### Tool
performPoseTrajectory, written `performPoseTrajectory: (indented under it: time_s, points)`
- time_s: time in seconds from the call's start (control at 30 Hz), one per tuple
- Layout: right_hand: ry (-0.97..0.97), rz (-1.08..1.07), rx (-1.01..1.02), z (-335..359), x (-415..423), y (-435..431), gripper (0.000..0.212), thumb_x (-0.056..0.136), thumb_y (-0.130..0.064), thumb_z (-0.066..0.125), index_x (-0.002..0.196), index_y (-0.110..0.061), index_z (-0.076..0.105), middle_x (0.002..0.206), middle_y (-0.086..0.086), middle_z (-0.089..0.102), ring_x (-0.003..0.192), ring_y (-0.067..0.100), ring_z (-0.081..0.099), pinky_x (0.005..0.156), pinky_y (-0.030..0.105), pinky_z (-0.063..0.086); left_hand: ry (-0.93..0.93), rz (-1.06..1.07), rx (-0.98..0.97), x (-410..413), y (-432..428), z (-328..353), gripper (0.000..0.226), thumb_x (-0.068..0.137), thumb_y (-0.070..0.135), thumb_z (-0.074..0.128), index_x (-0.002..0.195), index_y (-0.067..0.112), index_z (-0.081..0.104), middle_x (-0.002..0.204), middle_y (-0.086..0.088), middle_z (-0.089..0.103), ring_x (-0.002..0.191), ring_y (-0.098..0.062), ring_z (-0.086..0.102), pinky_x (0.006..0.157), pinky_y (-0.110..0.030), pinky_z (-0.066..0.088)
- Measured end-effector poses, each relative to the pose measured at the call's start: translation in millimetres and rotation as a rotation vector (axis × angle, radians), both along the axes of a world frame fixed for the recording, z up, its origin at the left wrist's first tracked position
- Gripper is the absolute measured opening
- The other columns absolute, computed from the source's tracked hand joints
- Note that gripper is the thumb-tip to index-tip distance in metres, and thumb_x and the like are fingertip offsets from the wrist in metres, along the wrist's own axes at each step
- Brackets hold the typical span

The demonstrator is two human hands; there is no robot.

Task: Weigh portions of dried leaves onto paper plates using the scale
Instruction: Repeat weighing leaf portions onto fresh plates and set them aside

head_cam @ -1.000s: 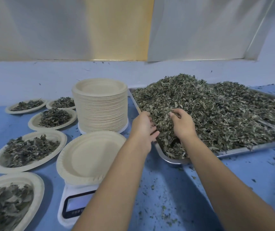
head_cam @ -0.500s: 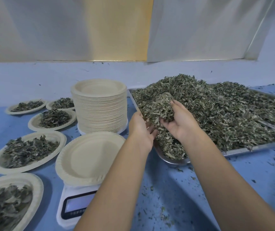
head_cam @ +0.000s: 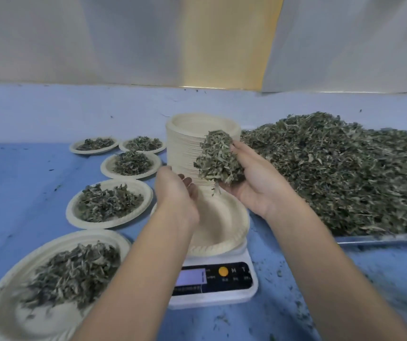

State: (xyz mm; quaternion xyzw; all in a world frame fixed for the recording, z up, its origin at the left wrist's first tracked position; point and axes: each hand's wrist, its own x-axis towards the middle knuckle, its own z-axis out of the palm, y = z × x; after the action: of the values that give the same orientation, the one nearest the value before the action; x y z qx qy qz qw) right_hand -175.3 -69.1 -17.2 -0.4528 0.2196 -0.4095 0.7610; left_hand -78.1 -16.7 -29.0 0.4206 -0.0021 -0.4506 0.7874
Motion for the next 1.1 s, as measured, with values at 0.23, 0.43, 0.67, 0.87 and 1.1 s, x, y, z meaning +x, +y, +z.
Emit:
performPoseTrajectory:
  time_s: [0.23,0.43,0.67,0.87,1.1]
  points:
    - [0.521,-0.193,-0.644,-11.5,2.6,7.6,0.013,0.096,-0.023,0.055,0.105,-0.024,0.063,0.098,-0.007,0.068,0.092,0.011,0.063,0.082,0.018,0.048,-0.195,0.106,0.038,18.4,11.8,0.8,0.029,0.100,0.026,0.032,0.080,0.013,0.049,0.076,-0.001,0.050,0.060,-0.007,0.042,0.045,-0.014,0.037]
    - [0.835,-0.121,-1.019,-18.4,5.2,10.7,0.019,0.095,-0.029,0.057,0.113,-0.028,0.064,0.102,-0.017,0.063,0.095,0.001,0.055,0.073,0.002,0.038,-0.311,0.219,0.081,24.6,16.5,5.3,0.028,0.097,0.022,0.034,0.069,0.023,0.035,0.069,0.005,0.036,0.057,-0.007,0.033,0.055,-0.021,0.026]
    - [0.932,0.011,-1.158,-26.1,7.9,10.8,0.031,0.093,-0.030,0.060,0.123,-0.026,0.065,0.121,-0.012,0.065,0.092,-0.016,0.042,0.075,-0.009,0.030,-0.306,0.232,0.069,30.3,17.5,6.9,0.031,0.096,0.017,0.034,0.065,0.022,0.033,0.066,0.005,0.035,0.053,-0.006,0.029,0.050,-0.019,0.025]
    - [0.938,0.080,-1.149,-26.3,7.0,9.8,0.032,0.097,-0.027,0.054,0.127,-0.021,0.061,0.126,-0.009,0.063,0.104,-0.011,0.047,0.077,-0.011,0.028,-0.294,0.228,0.095,30.7,18.3,6.2,0.023,0.093,0.015,0.036,0.070,0.020,0.038,0.070,0.004,0.040,0.056,-0.008,0.034,0.050,-0.019,0.028]
    - [0.792,-0.035,-1.027,-17.8,2.7,9.4,0.028,0.099,-0.027,0.050,0.122,-0.027,0.065,0.119,-0.016,0.065,0.102,-0.009,0.055,0.080,-0.003,0.036,-0.301,0.174,0.087,28.5,19.3,4.0,0.025,0.094,0.015,0.035,0.070,0.019,0.039,0.071,0.004,0.042,0.057,-0.008,0.037,0.050,-0.019,0.030]
